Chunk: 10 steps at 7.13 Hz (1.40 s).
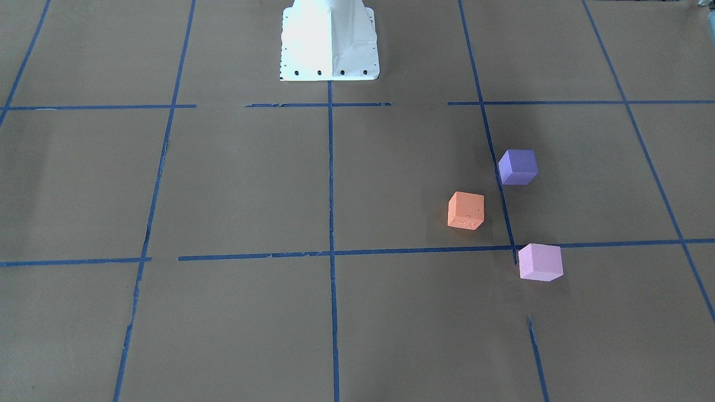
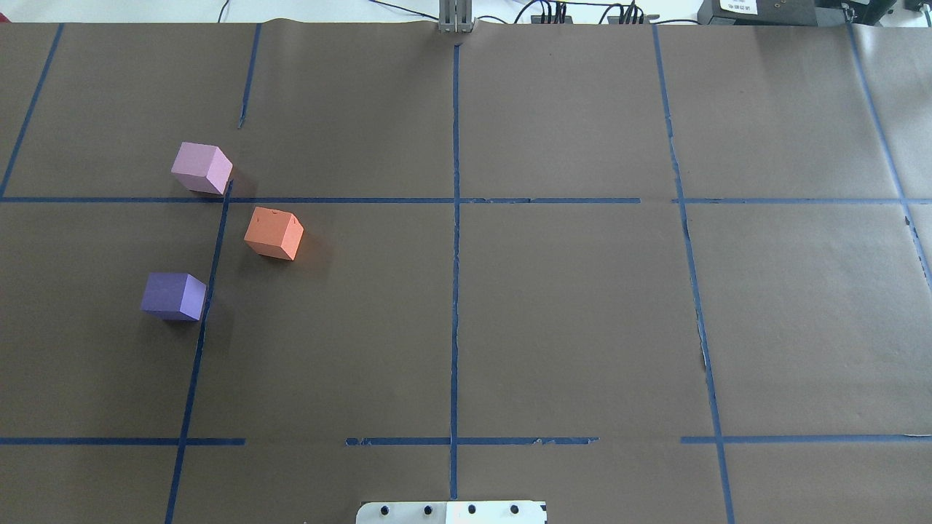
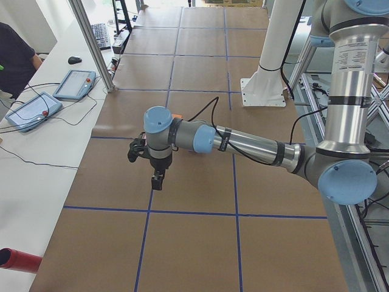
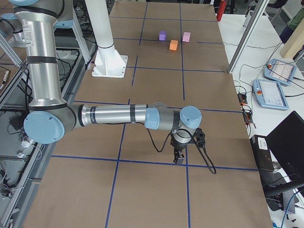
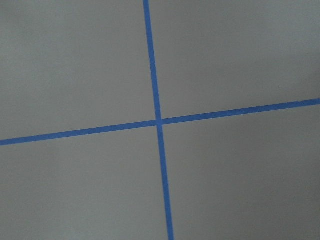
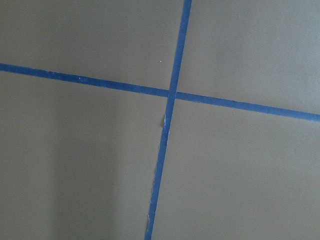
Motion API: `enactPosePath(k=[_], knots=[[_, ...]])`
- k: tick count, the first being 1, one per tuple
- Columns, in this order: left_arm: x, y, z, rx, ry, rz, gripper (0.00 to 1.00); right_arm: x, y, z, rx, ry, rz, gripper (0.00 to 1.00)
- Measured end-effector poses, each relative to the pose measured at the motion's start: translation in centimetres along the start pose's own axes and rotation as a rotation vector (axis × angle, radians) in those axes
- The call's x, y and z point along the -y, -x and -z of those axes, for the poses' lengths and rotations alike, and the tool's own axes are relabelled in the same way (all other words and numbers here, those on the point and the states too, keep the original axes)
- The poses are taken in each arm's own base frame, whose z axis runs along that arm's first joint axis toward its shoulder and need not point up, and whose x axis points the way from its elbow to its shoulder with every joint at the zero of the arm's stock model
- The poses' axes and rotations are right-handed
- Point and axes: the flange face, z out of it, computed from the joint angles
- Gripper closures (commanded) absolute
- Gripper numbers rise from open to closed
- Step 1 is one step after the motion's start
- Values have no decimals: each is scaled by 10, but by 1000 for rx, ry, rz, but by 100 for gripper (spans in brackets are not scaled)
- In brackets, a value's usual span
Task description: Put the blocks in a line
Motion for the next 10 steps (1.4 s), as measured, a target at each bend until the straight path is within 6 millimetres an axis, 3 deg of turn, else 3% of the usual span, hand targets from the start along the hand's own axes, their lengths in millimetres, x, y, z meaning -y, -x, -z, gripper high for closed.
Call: enactPosePath(k=[3, 6, 8, 10], knots=[[63, -131, -21, -60, 14, -77, 0, 0, 0, 0, 0, 0, 0, 0], [83, -275, -51, -144, 47, -102, 0, 0, 0, 0, 0, 0, 0, 0], [82, -332, -82, -199, 53, -138, 0, 0, 0, 0, 0, 0, 0, 0], [80, -351, -92, -219, 54, -136, 0, 0, 0, 0, 0, 0, 0, 0]])
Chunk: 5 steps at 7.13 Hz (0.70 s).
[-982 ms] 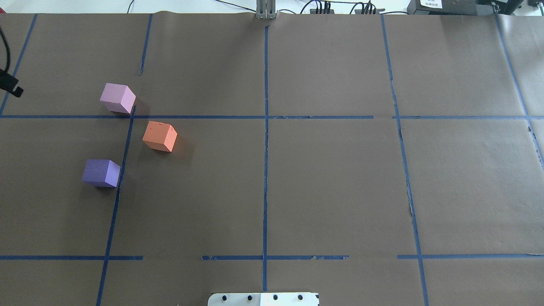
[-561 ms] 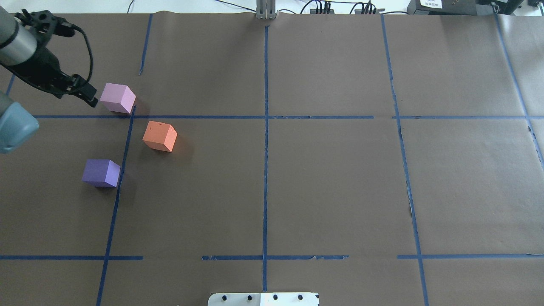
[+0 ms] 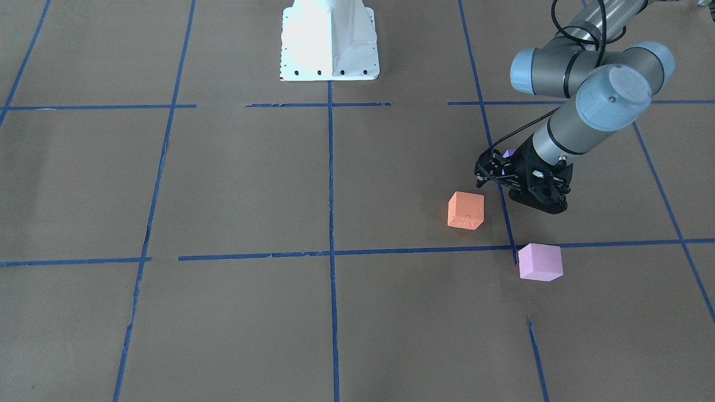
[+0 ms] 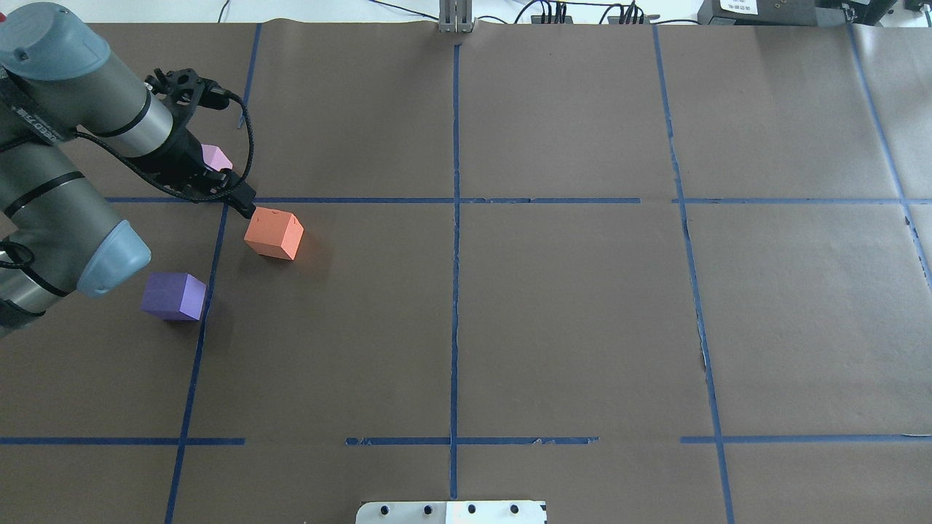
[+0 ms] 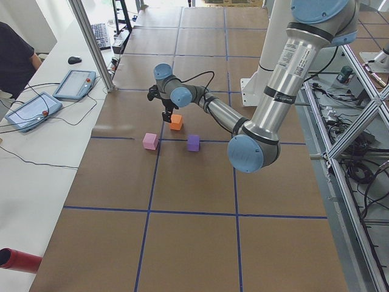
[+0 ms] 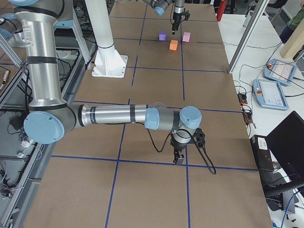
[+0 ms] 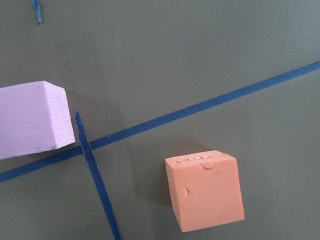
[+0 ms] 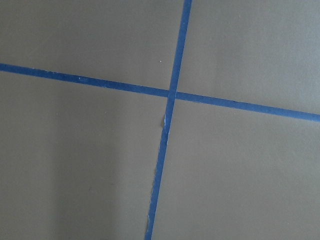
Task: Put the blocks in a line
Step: 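Reach the left gripper down over the orange cube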
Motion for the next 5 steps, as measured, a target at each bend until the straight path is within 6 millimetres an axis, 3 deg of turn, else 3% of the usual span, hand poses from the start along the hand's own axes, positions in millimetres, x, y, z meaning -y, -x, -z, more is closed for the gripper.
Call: enactPosePath(k=[5], knots=[[13, -21, -34, 8, 31, 17, 0, 0, 0, 0, 0, 0, 0, 0]])
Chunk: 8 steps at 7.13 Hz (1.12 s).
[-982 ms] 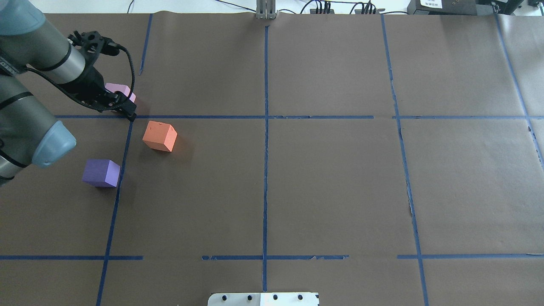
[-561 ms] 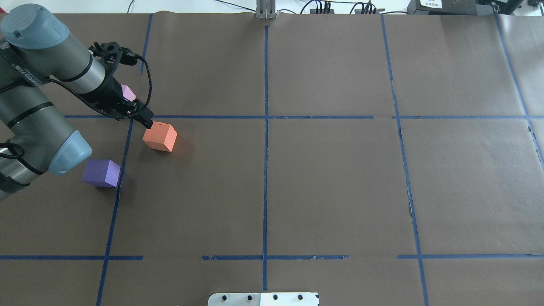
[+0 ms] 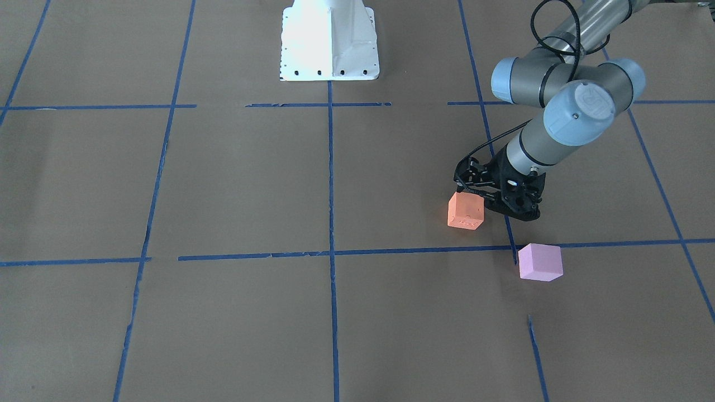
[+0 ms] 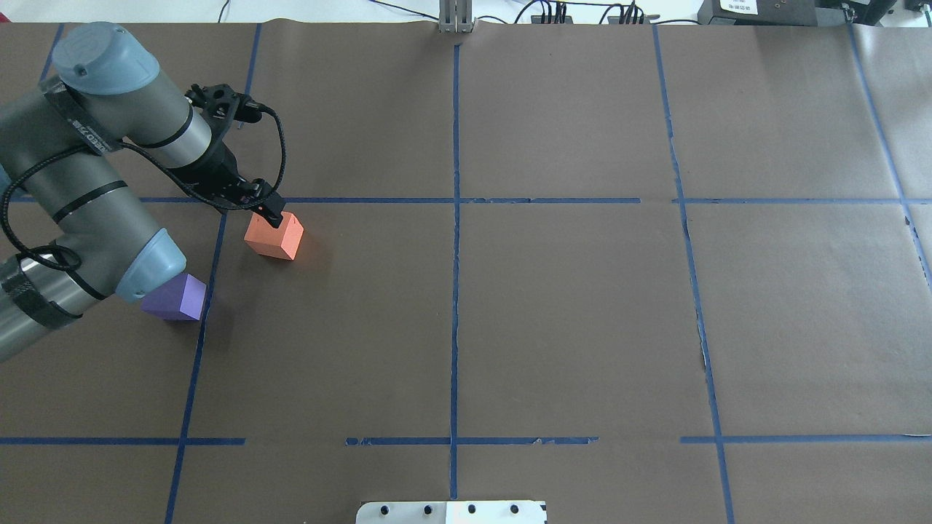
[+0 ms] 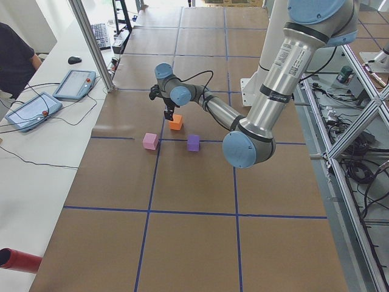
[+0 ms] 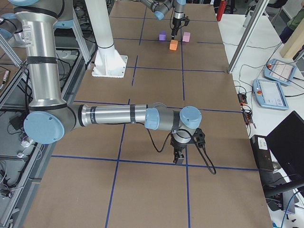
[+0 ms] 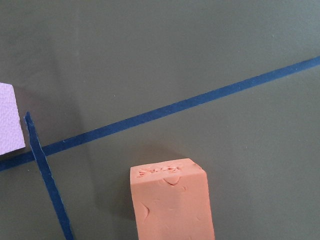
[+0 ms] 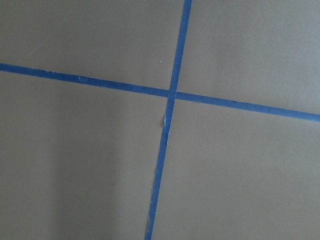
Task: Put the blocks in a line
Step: 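Close the left gripper on the orange cube and lift it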
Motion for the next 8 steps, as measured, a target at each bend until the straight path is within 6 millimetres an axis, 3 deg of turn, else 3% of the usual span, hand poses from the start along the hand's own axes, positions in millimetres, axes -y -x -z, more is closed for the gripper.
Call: enactPosePath(k=[8], knots=[[4, -12, -35, 59, -2, 131, 0, 0, 0, 0, 0, 0, 0, 0]])
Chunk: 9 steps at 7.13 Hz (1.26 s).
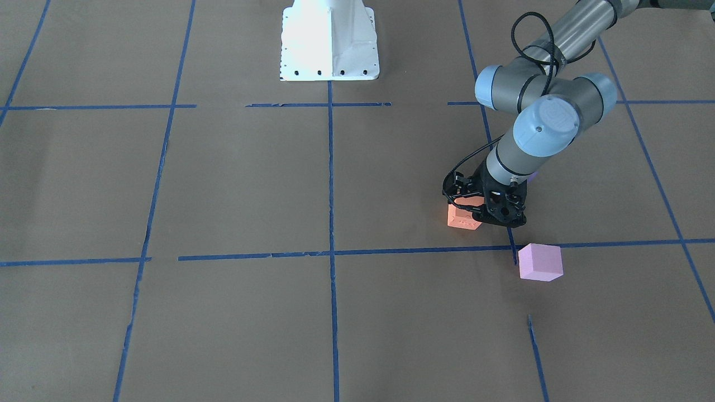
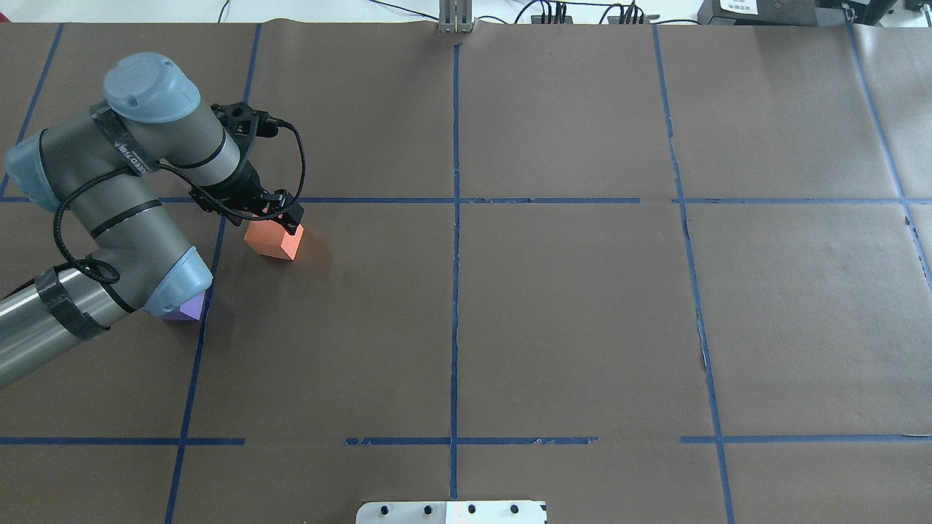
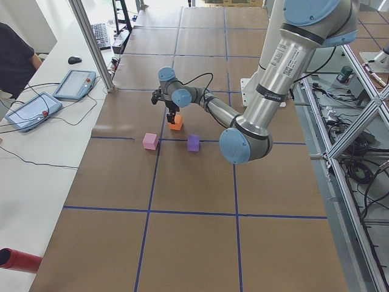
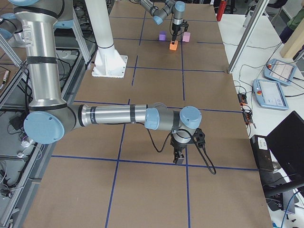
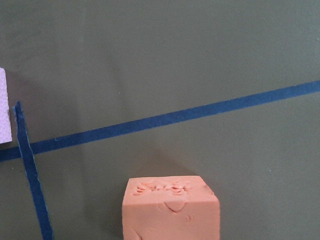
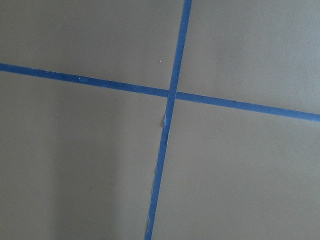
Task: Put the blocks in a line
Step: 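Close the left gripper on the orange cube and lift it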
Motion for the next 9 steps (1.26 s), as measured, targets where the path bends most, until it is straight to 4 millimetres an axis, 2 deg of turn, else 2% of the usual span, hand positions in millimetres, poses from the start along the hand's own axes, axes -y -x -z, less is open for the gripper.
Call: enactPosePath(k=[5, 7, 8, 9], knots=[[-1, -1, -20, 14, 13, 5, 4, 0, 0, 0, 0, 0, 0, 0], [-1, -3, -30, 10, 17, -5, 20, 0, 0, 0, 0, 0, 0, 0], [-2, -4, -32, 8, 17, -8, 33, 0, 0, 0, 0, 0, 0, 0], [-2, -4, -34, 6, 17, -11, 51, 0, 0, 0, 0, 0, 0, 0]])
